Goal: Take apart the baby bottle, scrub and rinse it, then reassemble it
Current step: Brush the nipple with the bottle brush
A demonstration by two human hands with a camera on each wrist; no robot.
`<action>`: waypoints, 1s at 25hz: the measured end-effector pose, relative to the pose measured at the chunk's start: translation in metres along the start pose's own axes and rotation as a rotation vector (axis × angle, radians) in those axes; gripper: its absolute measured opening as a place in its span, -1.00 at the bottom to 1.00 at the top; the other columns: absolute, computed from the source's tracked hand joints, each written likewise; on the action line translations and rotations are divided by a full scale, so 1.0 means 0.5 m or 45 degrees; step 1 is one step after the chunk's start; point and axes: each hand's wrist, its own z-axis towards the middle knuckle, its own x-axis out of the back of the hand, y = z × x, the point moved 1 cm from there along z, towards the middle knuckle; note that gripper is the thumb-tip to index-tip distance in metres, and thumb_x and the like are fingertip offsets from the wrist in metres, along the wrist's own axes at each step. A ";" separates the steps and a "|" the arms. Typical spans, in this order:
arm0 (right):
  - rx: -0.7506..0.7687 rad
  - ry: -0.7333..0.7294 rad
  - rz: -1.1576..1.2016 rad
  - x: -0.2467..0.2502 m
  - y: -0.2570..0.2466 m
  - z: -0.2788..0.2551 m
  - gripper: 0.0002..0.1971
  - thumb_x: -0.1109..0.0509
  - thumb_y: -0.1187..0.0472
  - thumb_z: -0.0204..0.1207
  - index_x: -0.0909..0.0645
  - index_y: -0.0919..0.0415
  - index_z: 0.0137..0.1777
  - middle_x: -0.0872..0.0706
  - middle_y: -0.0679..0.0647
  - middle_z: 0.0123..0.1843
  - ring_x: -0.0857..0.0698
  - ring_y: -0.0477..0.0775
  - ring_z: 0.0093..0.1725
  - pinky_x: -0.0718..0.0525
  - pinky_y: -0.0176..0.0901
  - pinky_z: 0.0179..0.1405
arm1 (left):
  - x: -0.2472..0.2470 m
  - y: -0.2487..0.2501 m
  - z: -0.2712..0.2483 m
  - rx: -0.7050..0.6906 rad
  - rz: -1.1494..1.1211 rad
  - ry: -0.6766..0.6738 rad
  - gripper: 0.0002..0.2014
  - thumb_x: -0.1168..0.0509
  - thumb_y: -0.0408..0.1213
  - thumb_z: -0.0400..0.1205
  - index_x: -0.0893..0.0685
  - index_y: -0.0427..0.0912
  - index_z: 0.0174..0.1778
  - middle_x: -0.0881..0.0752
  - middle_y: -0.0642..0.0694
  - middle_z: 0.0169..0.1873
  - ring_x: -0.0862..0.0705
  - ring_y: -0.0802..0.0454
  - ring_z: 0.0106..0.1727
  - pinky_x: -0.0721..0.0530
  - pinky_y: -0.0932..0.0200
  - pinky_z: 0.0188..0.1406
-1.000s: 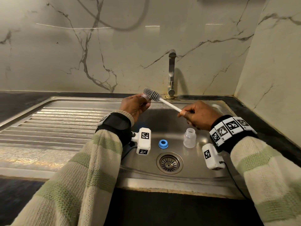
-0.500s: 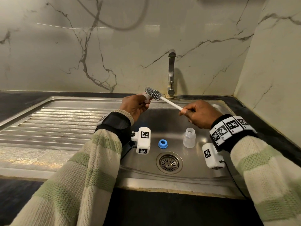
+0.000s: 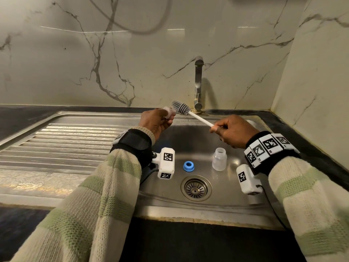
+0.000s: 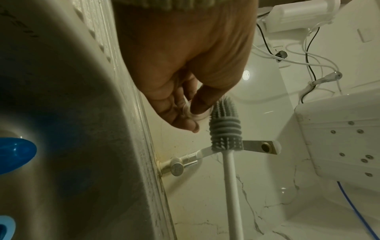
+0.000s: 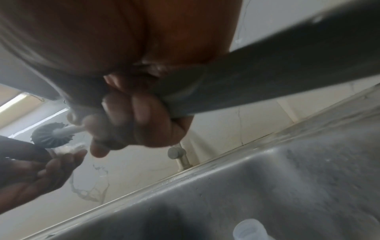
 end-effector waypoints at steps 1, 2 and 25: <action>0.004 -0.047 0.041 -0.002 -0.003 0.000 -0.81 -0.32 0.12 0.66 -0.78 0.10 0.01 -0.62 0.04 -0.46 -0.50 -0.09 -0.56 -0.45 -0.28 -0.56 | 0.001 0.001 -0.002 -0.005 -0.001 -0.003 -0.87 -0.24 -0.60 0.61 -0.70 -0.45 -0.07 -0.77 -0.26 -0.35 -0.72 -0.05 -0.31 -0.72 0.23 -0.37; 0.002 -0.077 0.071 -0.004 -0.004 0.000 -0.81 -0.32 0.12 0.67 -0.78 0.08 0.00 -0.61 0.05 -0.46 -0.49 -0.09 -0.56 -0.45 -0.27 -0.57 | 0.003 0.002 0.000 -0.011 -0.020 -0.009 -0.86 -0.25 -0.61 0.62 -0.71 -0.41 -0.09 -0.77 -0.24 -0.36 -0.73 -0.06 -0.29 -0.74 0.21 -0.33; -0.109 0.236 -0.140 0.036 0.051 0.018 -0.78 -0.33 0.14 0.64 -0.80 0.16 -0.05 -0.61 -0.04 -0.47 -0.53 -0.05 -0.49 -0.40 -0.28 -0.47 | 0.019 -0.009 0.021 -0.074 0.507 0.046 -0.57 -0.07 -0.63 0.53 -0.75 -0.28 0.14 -0.69 -0.17 -0.26 -0.53 0.09 -0.40 -0.50 0.23 -0.43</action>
